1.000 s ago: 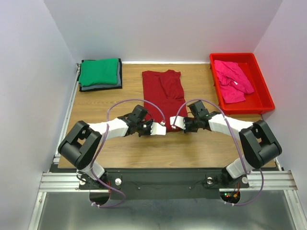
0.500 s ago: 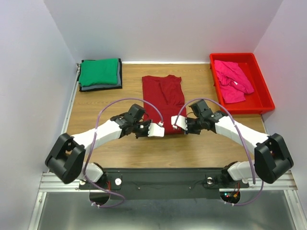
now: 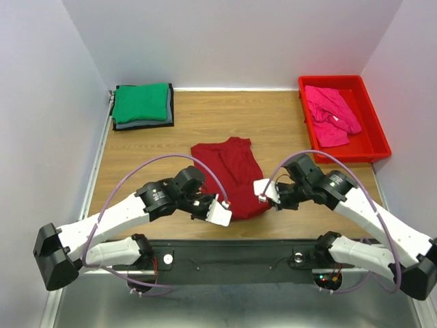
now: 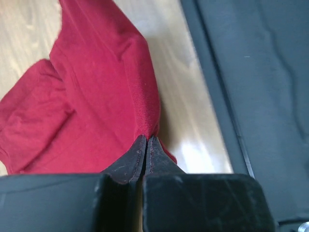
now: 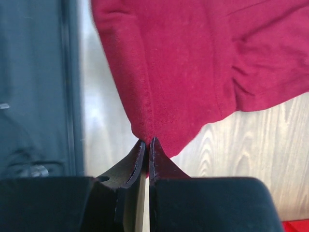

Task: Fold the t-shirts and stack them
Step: Fold the tshirt

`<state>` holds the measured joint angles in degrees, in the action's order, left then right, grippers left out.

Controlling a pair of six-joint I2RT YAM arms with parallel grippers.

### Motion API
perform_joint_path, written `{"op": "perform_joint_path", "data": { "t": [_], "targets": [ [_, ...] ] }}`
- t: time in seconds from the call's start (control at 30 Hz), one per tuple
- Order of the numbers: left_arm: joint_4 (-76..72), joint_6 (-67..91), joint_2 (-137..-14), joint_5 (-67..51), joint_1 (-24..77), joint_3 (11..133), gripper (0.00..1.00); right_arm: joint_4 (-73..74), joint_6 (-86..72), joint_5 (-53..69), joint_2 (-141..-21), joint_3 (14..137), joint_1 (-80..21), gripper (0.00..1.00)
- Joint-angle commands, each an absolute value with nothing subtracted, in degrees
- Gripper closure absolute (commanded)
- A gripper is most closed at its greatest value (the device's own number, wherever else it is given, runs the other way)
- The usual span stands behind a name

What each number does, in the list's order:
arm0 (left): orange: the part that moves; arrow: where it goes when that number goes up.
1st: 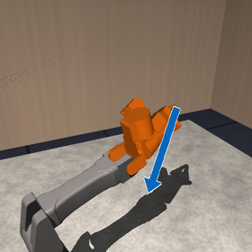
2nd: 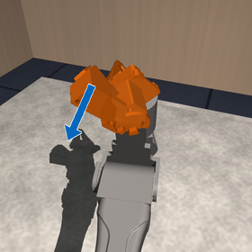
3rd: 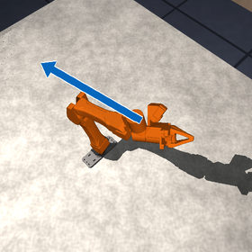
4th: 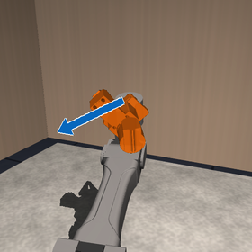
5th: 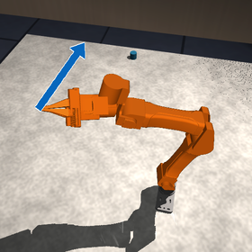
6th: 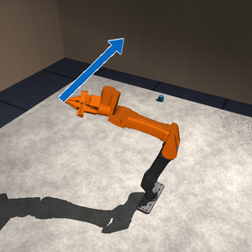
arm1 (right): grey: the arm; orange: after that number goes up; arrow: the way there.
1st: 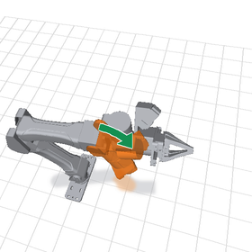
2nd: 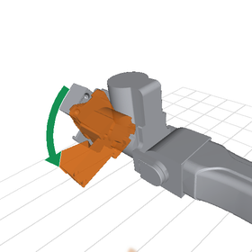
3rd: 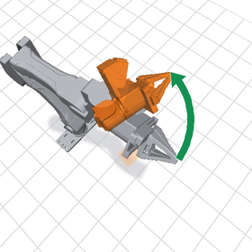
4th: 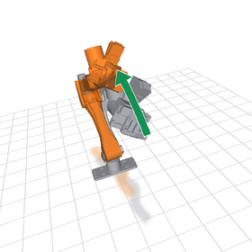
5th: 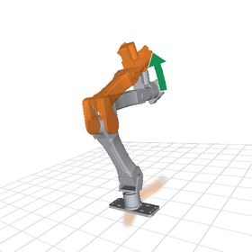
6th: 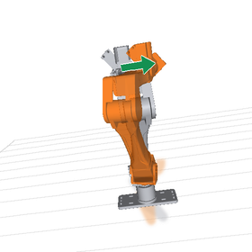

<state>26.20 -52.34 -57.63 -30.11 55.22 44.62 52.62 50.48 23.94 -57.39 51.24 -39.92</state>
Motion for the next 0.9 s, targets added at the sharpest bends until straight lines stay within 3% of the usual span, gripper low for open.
{"op": "perform_joint_path", "data": {
  "t": [0.0, 0.2, 0.4, 0.6, 0.73, 0.87],
  "targets": [
    [32.9, -52.5, -55.6, -36.7, 55.1, 45.4, 1.0, 61.5, 47.3, 27.6, -52.8, 55.4, -41.4, 0.99],
    [38.2, -54.3, -50.9, -43.2, 55.2, 47.0, 1.0, 64.1, 47.3, 28.4, -52.3, 60.2, -41.5, 0.99],
    [38.1, -52.9, -51.8, -41.9, 51.2, 52.0, 1.0, 62.2, 51.5, 20.7, -59.5, 64.2, -41.5, 0.99],
    [47.0, -67.4, -65.8, -51.5, 33.7, 63.6, 1.0, 62.2, 59.7, 25.1, -70.3, 71.5, -34.8, 0.99],
    [52.4, -75.5, -81.3, -54.1, 23.1, 72.2, 1.0, 62.8, 65.8, 30.1, -86.8, 81.6, -23.7, 0.97],
    [56.8, -80.9, -96.1, -56.2, 16.4, 83.3, 1.0, 63.8, 69.8, 32.0, -99.0, 93.0, -20.2, 0.93]
  ]
}}
